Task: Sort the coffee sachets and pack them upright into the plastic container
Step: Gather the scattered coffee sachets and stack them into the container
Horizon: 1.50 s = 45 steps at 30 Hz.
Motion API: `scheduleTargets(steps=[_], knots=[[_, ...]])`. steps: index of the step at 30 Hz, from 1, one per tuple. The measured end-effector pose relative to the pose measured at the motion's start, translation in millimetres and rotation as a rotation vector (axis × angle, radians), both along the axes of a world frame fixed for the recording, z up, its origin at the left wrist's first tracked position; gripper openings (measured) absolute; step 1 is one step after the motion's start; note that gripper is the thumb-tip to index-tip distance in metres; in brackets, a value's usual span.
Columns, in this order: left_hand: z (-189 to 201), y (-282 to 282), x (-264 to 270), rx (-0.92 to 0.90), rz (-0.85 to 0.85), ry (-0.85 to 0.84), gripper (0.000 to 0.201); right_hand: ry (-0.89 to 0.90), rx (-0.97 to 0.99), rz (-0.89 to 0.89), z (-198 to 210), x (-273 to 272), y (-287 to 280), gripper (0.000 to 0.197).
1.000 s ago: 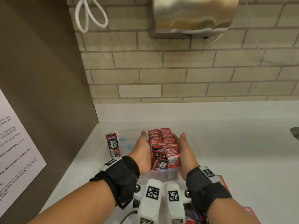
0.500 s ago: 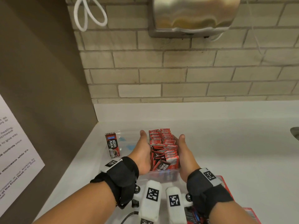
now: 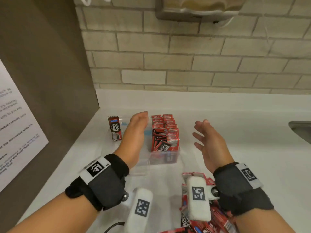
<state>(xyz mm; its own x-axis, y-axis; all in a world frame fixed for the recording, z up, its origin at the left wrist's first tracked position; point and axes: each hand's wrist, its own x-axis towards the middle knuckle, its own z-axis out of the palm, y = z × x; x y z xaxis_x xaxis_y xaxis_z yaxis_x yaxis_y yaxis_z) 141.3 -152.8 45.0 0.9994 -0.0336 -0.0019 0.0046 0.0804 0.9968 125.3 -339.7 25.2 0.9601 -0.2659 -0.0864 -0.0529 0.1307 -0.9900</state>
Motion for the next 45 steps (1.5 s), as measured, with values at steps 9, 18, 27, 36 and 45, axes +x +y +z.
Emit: scheduleTargets(steps=[9,18,27,36,45], knots=[[-24.1,1.0,-87.6,0.936,-0.97,-0.563,0.043,0.142,-0.455,0.055,-19.2,-113.1,-78.2,0.025],[-67.1,-3.6,-122.2,1.398,-1.504,-0.387,0.064,0.511,-1.121,0.532,-68.8,-151.5,-48.7,0.072],[-65.7,44.7,-117.3,1.48,-1.397,-0.226,0.064,0.503,-1.153,0.458,-68.8,-122.4,26.7,0.071],[-54.7,103.5,-109.1,1.375,-1.041,-0.173,0.061,0.241,-0.377,0.313,-42.6,-109.1,39.5,0.052],[-54.6,144.7,-129.7,1.188,-0.728,-0.177,0.031,0.016,-1.24,0.919,-37.3,-129.1,12.0,0.056]])
